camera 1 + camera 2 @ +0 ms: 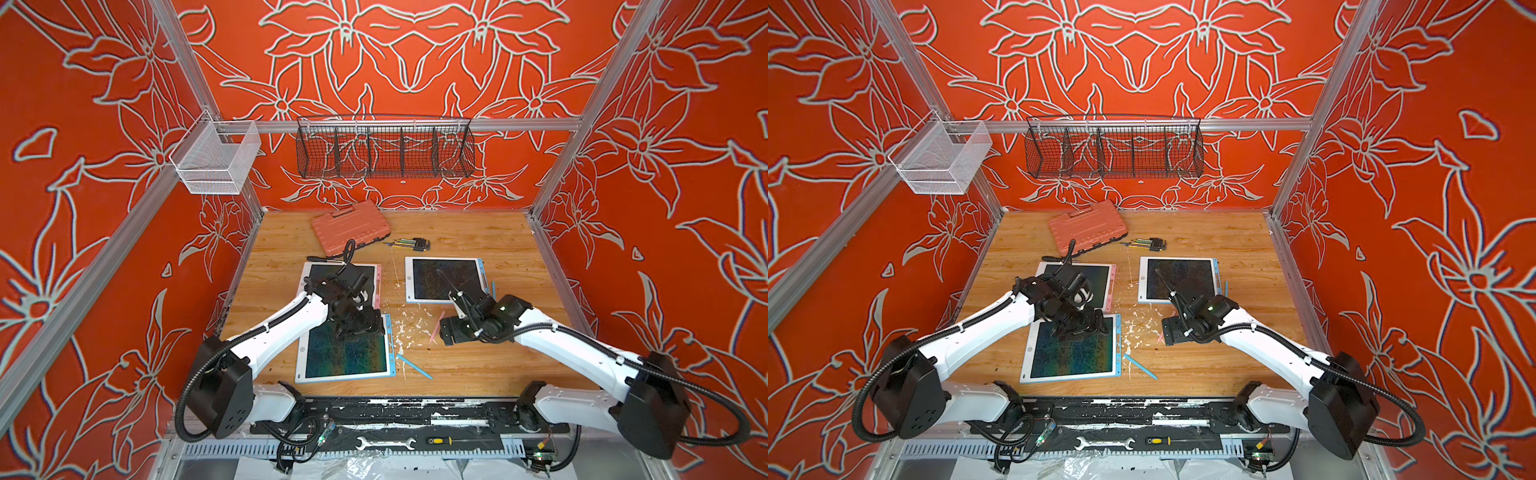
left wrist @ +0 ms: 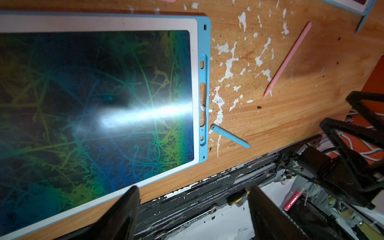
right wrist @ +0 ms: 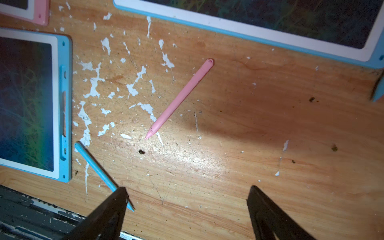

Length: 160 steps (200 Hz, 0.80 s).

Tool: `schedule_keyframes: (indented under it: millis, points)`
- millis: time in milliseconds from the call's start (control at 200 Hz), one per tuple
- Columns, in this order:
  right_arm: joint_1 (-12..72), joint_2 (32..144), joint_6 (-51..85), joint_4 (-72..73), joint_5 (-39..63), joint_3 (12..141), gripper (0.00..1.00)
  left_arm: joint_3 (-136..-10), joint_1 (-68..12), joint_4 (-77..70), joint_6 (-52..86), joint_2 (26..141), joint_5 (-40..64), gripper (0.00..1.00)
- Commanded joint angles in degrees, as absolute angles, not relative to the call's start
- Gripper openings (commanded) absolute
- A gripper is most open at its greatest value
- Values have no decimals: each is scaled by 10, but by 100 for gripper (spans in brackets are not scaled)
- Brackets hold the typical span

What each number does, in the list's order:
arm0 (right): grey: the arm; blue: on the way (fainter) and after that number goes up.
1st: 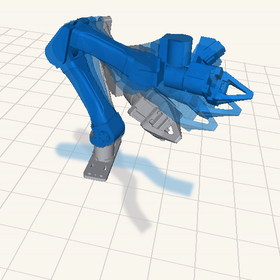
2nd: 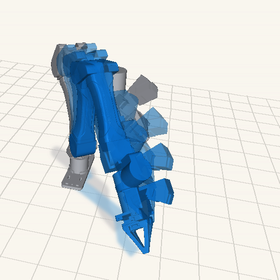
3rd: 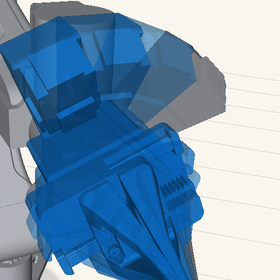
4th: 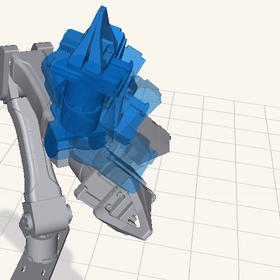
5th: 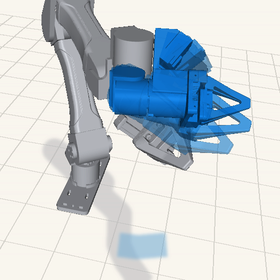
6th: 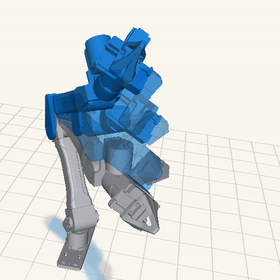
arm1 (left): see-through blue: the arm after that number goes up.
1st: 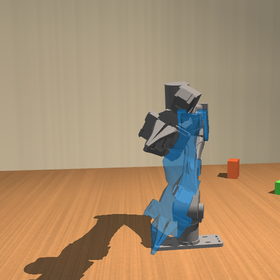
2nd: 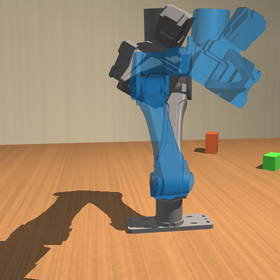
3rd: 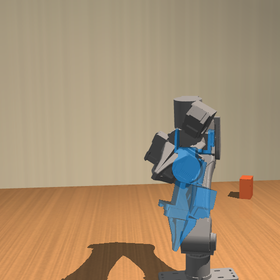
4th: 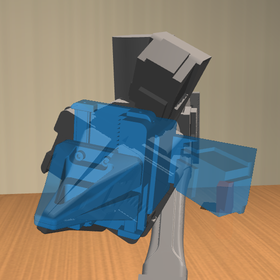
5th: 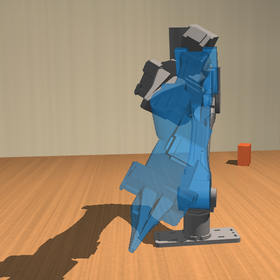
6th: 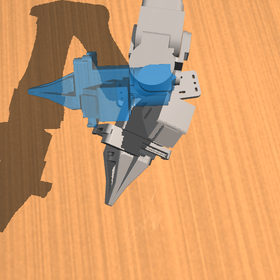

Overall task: Place the stylus back onto the writing tablet
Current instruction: Pick up the stylus from the center of the board.

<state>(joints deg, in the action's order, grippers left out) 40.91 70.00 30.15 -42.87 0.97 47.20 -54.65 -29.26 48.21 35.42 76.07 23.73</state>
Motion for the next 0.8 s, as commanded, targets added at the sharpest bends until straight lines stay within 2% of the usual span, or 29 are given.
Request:
schedule_keyframes:
  millis: [0, 180, 345, 475, 636, 796]
  points:
    - [425, 706, 311, -432, 20, 489, 92, -531, -274, 473, 353, 737, 265, 81]
    - [461, 736, 293, -449, 27, 511, 90, -532, -248, 487, 344, 717, 271, 83]
    - [487, 774, 260, -478, 32, 538, 90, -530, -230, 470, 348, 715, 270, 91]
    - [512, 798, 261, -472, 40, 555, 89, -522, -219, 452, 363, 722, 285, 91]
    - [543, 839, 254, -475, 39, 577, 86, -526, -206, 468, 350, 711, 256, 92]
    - [573, 876, 258, -466, 42, 589, 80, -541, -188, 481, 340, 725, 233, 92]
